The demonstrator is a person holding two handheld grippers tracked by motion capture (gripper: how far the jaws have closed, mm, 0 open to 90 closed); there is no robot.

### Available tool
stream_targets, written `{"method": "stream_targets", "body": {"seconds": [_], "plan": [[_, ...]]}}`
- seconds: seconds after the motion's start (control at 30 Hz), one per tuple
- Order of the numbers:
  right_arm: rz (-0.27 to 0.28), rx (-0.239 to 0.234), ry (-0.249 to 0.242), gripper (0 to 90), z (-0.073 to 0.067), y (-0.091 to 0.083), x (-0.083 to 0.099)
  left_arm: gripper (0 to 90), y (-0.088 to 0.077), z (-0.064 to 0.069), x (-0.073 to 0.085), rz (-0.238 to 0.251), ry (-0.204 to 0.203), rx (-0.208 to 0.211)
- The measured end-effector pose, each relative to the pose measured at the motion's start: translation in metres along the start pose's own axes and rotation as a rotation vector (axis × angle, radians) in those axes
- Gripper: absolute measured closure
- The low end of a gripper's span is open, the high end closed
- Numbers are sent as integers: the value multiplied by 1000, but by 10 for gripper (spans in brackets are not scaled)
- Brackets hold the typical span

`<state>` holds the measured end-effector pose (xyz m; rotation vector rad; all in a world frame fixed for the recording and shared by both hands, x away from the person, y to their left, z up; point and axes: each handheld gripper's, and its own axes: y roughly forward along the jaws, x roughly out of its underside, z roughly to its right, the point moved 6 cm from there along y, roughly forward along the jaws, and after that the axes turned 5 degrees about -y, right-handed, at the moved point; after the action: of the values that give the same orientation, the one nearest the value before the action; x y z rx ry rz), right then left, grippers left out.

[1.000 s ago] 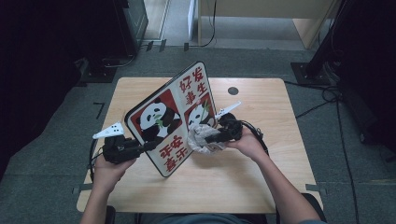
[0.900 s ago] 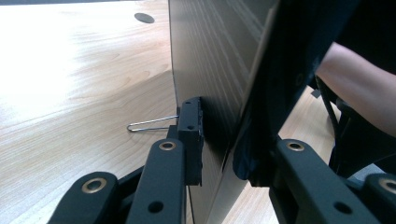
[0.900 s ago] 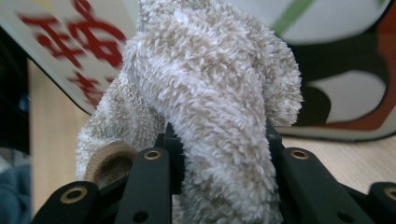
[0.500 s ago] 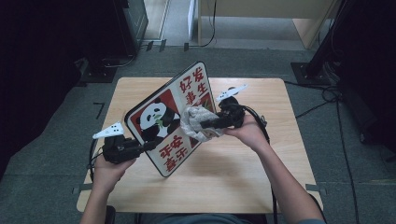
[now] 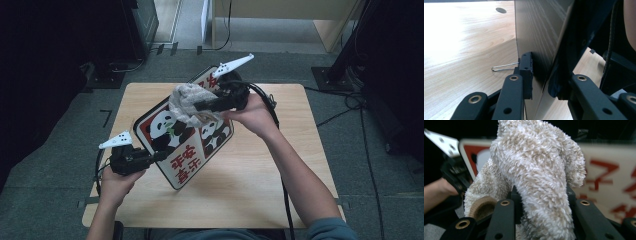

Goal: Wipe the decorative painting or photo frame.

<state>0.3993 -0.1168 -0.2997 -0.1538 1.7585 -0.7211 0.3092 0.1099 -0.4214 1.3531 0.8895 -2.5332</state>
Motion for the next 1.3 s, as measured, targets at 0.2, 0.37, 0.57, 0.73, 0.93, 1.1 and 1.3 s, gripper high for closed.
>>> {"method": "stream_targets", "body": {"seconds": [0.2, 0.37, 0.57, 0.73, 0.93, 1.1, 1.3], "plan": [[-5, -8, -5, 661, -2, 15, -6, 731, 0, 0, 1, 4, -5, -2], [2, -18, 0, 661, 0, 17, -1, 727, 0, 1, 1, 5, -4, 1], [-20, -11, -5, 660, 0, 19, 6, 726, 0, 1, 1, 2, 2, -4], [-32, -14, 2, 659, -1, 21, 13, 724, 0, 1, 1, 2, 10, -9], [-47, -20, 9, 660, 0, 23, 19, 724, 0, 1, 0, 3, 15, -11], [-60, -15, 8, 659, -1, 25, 25, 723, 0, 2, 1, -1, 25, -14], [-70, -18, 21, 659, 0, 27, 33, 716, -1, 2, 1, 0, 38, -12]]}}
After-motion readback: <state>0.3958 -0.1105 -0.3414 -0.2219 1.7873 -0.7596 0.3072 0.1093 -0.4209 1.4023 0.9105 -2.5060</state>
